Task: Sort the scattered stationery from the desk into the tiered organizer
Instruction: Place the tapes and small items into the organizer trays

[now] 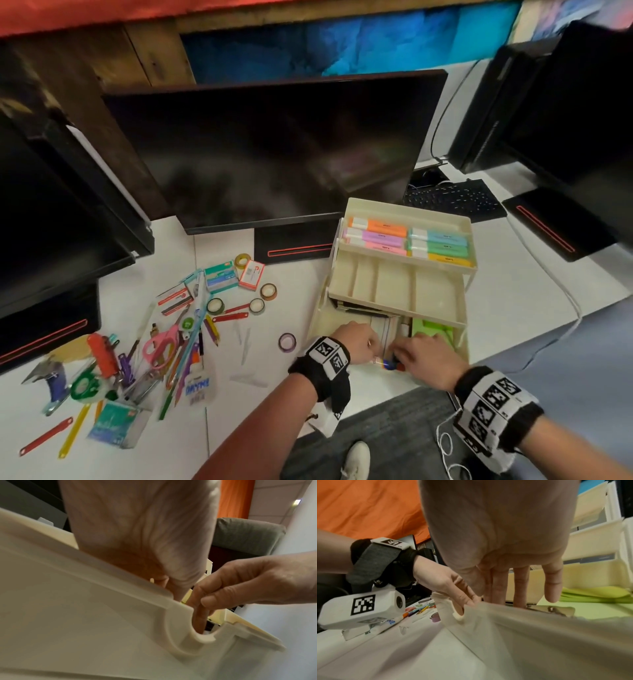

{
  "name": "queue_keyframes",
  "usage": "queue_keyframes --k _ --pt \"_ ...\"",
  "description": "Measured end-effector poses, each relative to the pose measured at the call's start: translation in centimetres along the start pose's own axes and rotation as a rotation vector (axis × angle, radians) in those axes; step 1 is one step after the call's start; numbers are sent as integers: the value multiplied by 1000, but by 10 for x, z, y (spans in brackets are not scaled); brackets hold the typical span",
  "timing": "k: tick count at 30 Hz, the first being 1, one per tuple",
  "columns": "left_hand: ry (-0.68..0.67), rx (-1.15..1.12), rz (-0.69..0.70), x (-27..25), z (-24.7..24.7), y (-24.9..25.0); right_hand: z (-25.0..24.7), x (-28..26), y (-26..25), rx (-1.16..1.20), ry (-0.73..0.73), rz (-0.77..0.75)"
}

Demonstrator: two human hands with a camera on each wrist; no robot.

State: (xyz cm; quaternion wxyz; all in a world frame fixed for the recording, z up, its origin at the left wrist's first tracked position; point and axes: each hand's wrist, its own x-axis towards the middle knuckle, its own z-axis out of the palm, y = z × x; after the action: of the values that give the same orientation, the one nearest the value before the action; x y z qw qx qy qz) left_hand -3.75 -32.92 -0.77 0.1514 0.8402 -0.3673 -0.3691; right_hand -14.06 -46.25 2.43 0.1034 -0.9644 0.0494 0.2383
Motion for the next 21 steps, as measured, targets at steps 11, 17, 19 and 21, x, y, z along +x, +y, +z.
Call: queue_keyframes --k 11,17,19,21 --pt "25 -3 -66 5 6 -9 8 13 3 49 20 -13" --pt "59 25 -37 -2 3 -6 5 14 0 33 40 -23" --pt "111 50 -3 -10 -2 -4 2 13 -3 32 49 -32" --pt "212 44 40 -25 -8 -3 -1 14 -6 52 54 -38"
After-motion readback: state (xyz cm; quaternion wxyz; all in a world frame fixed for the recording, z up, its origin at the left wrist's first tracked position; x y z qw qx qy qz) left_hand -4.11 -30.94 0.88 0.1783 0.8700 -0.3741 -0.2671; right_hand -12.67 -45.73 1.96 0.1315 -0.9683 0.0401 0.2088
